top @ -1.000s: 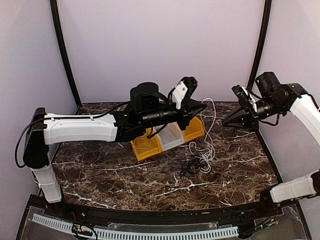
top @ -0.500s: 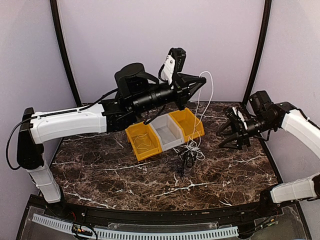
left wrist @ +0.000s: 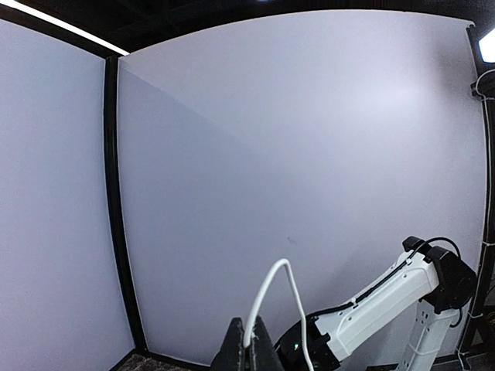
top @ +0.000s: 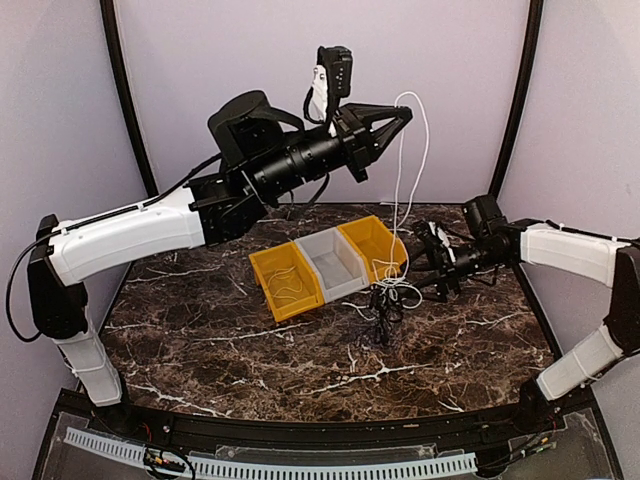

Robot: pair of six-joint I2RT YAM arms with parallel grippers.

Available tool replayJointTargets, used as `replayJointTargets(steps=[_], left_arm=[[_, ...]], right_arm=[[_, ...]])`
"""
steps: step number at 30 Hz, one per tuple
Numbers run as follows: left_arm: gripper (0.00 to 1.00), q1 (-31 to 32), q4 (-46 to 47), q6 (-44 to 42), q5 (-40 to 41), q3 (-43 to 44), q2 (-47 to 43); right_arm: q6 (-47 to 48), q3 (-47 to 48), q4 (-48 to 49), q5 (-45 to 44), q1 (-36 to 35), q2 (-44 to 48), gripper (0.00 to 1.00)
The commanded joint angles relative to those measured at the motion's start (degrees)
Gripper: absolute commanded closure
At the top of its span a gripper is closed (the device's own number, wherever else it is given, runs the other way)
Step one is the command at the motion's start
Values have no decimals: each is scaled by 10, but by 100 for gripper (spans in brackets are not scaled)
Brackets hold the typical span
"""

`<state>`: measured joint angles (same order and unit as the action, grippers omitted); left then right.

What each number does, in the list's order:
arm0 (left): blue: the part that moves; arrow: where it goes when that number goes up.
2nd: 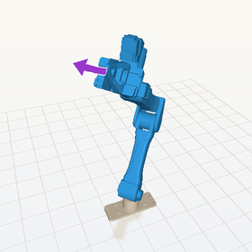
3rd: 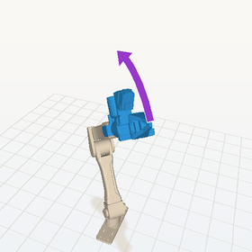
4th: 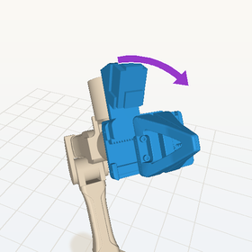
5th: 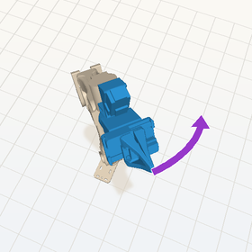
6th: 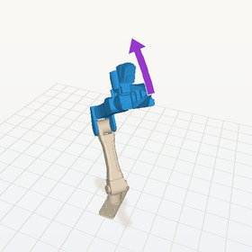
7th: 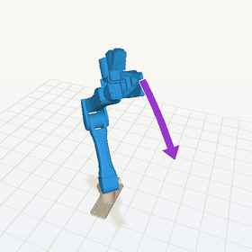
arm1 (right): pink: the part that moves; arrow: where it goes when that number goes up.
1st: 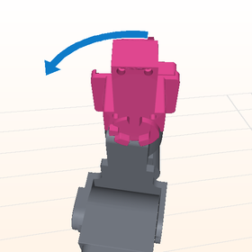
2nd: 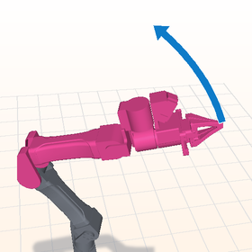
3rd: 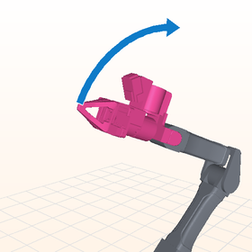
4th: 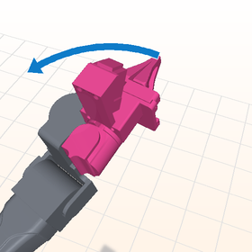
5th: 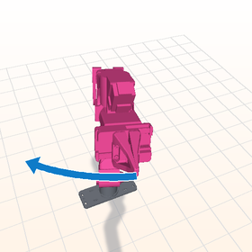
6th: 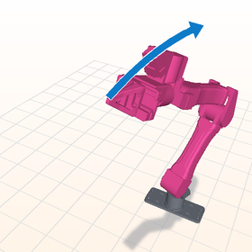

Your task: Untangle the cables

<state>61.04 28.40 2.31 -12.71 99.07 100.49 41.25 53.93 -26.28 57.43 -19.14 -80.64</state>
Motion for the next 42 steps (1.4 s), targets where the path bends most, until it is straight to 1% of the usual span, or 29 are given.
replayJointTargets(steps=[1,2,4,6,8,10,13,17,19,22,24,29,33,35,38,41,42], left_arm=[[100,2,-1,-1,10,39,-7],[100,2,-5,-2,13,42,-7],[100,2,-8,-5,18,44,-7],[100,2,-9,-7,23,45,-8],[100,2,-9,-10,27,44,-11],[100,2,-9,-15,30,45,-12],[100,2,-10,-19,34,48,-13],[100,2,-19,-40,40,59,-17],[100,2,-20,-47,42,60,-27],[100,2,-8,-53,42,56,-42],[100,2,4,-56,44,45,-56],[100,2,19,-53,49,31,-81],[100,2,19,-51,66,13,-95],[100,2,19,-45,72,1,-104],[100,2,-12,-42,79,-5,-99],[100,2,-51,-30,92,-20,-86],[100,2,-47,-6,96,-32,-82]], right_arm=[[26,20,8,55,-49,-43,20],[20,18,15,60,-54,-47,27],[-3,13,37,63,-59,-56,47],[-9,15,35,64,-57,-65,69],[0,18,18,68,-51,-70,86],[4,16,8,71,-42,-71,100],[3,8,3,60,-25,-69,100],[11,-4,-19,21,27,-71,100],[35,-7,-44,-25,60,-82,100],[55,-9,-63,-128,113,-110,100],[61,-11,-70,-158,150,-122,100],[40,-33,-45,-183,213,-103,100],[12,-52,-11,-238,238,-100,100],[21,-50,-24,-236,253,-104,100],[45,-58,-43,-217,257,-72,100],[102,-55,-98,-153,255,-15,77],[120,-56,-114,-132,253,9,69]])
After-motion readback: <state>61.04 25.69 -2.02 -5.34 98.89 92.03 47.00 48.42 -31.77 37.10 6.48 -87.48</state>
